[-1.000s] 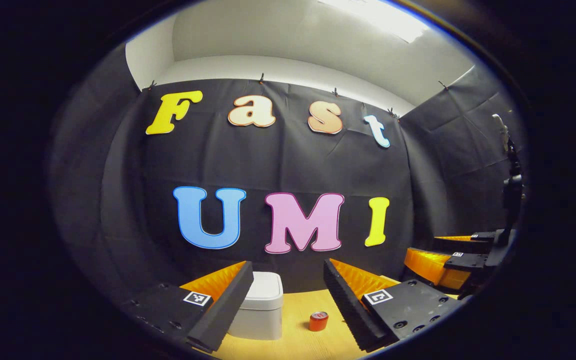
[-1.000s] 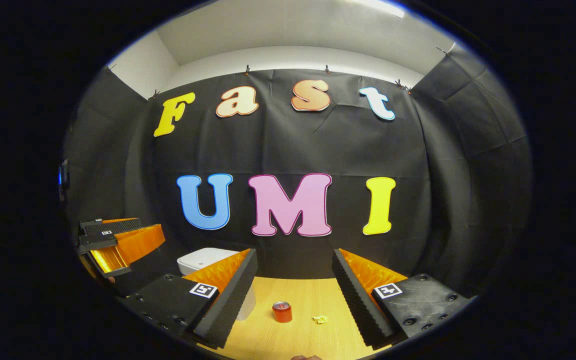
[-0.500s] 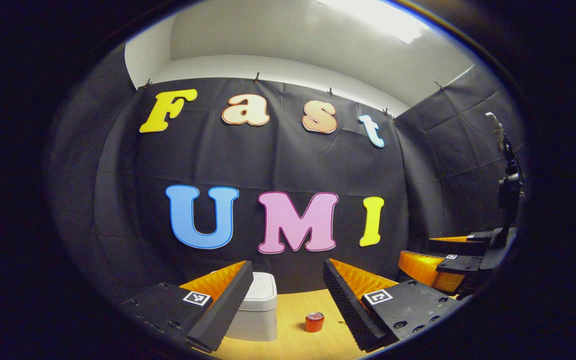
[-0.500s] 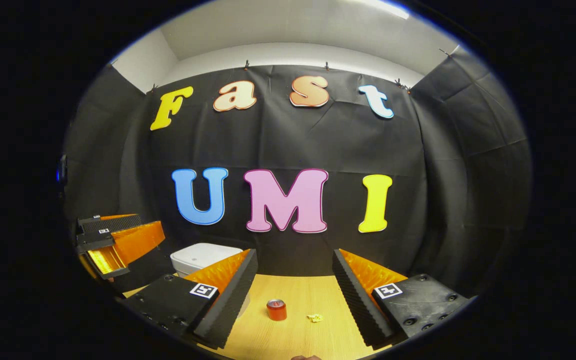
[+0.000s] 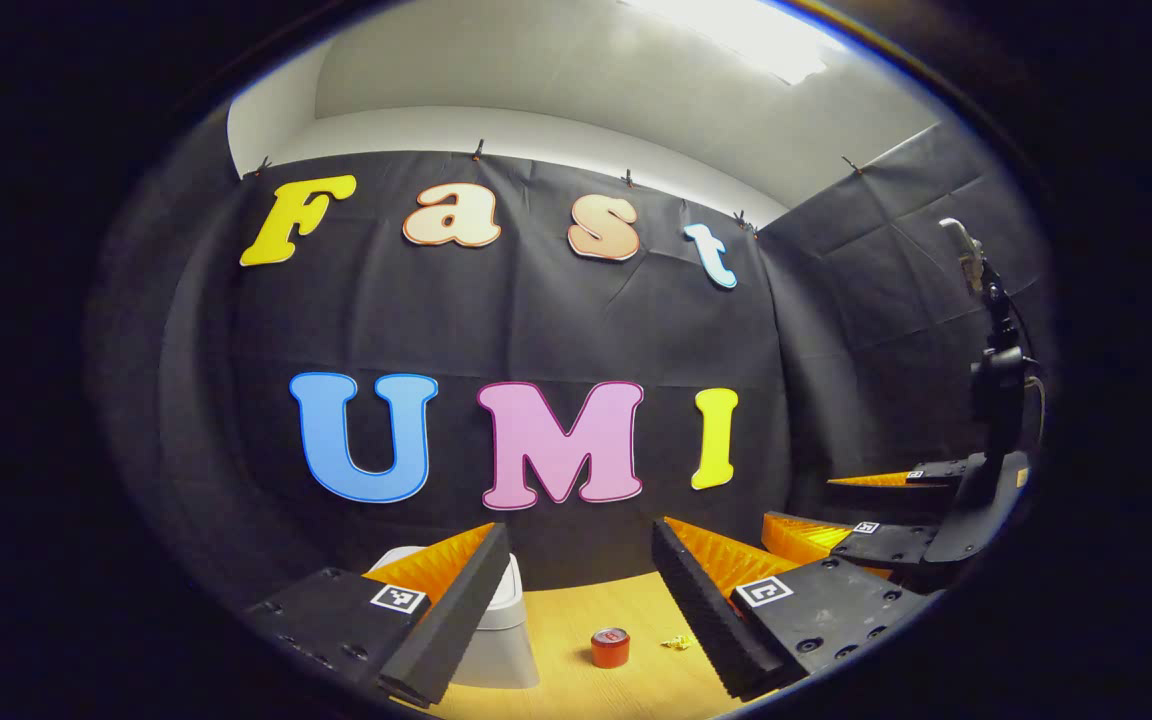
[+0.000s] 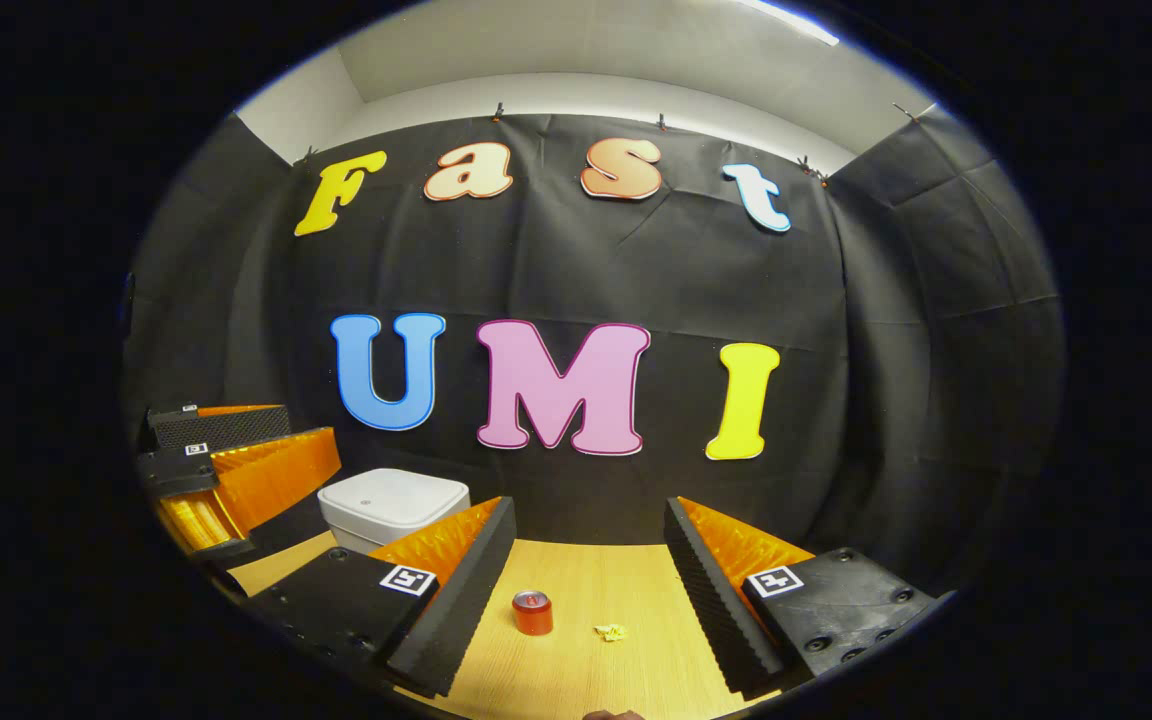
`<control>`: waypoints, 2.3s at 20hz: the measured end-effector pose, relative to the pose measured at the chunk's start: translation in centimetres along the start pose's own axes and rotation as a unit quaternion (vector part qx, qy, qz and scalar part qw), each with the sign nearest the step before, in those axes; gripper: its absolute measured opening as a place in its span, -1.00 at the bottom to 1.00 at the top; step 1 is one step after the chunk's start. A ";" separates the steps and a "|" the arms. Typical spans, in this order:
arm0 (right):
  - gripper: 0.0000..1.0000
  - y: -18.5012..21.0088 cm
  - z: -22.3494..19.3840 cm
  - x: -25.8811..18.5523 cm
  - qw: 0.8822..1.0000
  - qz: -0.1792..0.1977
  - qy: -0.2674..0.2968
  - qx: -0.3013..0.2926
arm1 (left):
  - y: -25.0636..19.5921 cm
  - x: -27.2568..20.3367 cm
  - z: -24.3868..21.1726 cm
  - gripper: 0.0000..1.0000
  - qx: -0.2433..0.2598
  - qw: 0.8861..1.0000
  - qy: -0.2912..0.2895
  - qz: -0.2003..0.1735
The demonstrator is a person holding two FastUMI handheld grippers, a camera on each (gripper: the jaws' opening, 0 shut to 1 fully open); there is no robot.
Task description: Press the lid of the desktop garbage bin to open it, pick up the crumpled paper on the desktop and throw it into the bin, then pick up the pop can on the desktop and drop it into the bin, and finally close the garbage bin lid.
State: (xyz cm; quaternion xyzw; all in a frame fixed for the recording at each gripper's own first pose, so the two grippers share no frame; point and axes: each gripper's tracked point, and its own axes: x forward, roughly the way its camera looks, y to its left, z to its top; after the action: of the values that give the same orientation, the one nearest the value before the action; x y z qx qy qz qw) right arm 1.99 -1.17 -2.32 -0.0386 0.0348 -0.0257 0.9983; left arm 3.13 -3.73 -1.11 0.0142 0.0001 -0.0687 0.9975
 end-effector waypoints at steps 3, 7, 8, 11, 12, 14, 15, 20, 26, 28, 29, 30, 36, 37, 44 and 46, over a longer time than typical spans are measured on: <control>0.94 -0.1 0.7 -0.1 1.000 0.002 -0.011 0.000 | 1.4 0.0 -0.1 0.93 0.003 1.000 0.000 0.019; 0.94 1.1 0.1 -0.4 1.000 0.019 -0.006 -0.007 | 4.4 0.3 -0.5 0.93 -0.009 0.998 0.004 0.061; 0.94 1.0 0.4 -0.6 1.000 0.019 -0.007 -0.007 | 5.0 0.7 -0.6 0.92 -0.009 0.998 0.005 0.065; 0.94 1.0 0.7 -0.4 1.000 0.020 -0.012 0.001 | 6.6 2.0 -0.2 0.93 0.007 0.998 0.000 0.070; 0.94 1.0 0.6 -0.4 1.000 0.019 -0.010 0.001 | 7.2 2.6 -0.2 0.93 0.012 0.997 -0.003 0.072; 0.94 0.9 0.1 -0.4 1.000 0.019 -0.003 0.004 | 8.2 3.7 0.0 0.92 0.012 0.997 -0.006 0.076; 0.94 0.9 0.0 -0.5 1.000 0.018 -0.001 0.004 | 8.8 4.5 -0.1 0.87 0.008 0.997 -0.002 0.079; 0.94 -0.6 0.5 -0.7 1.000 -0.002 -0.012 0.008 | 12.0 7.7 -1.4 0.14 -0.027 0.995 0.004 0.095; 0.94 -1.4 0.3 -1.4 1.000 -0.014 -0.005 0.009 | 17.1 11.7 -6.9 -0.72 -0.054 0.988 0.049 0.139; 0.94 -1.8 0.1 -1.6 1.000 -0.019 -0.004 0.004 | 17.6 12.9 -8.8 -0.87 -0.058 0.988 0.071 0.123; 0.94 -2.0 0.0 -1.7 1.000 -0.022 -0.002 0.004 | 17.9 13.4 -9.9 -0.89 -0.057 0.988 0.087 0.115; 0.94 -2.3 -0.1 -1.9 1.000 -0.026 -0.001 0.004 | 18.0 13.6 -11.3 -0.89 -0.058 0.987 0.102 0.108; 0.94 -4.3 0.1 -2.7 0.998 -0.060 -0.003 0.004 | 18.0 14.2 -17.1 -0.89 -0.072 0.976 0.184 0.092; 0.94 -4.5 0.1 -2.8 0.998 -0.063 -0.003 0.002 | 17.7 14.2 -17.8 -0.89 -0.069 0.975 0.191 0.088; 0.94 -5.3 -0.3 -3.3 0.997 -0.080 0.002 0.006 | 16.3 13.3 -21.0 -0.88 -0.040 0.972 0.220 0.066; 0.94 -5.7 -0.5 -3.3 0.996 -0.087 0.004 0.009 | 16.3 13.0 -21.0 -0.88 -0.039 0.974 0.216 0.061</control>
State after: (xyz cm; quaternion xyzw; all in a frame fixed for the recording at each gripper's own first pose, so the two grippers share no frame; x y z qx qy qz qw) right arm -1.59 -6.75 -2.19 -0.0319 0.0353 -0.1130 0.9925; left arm 18.28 11.19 -21.70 -0.0105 0.2173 -0.0033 0.9760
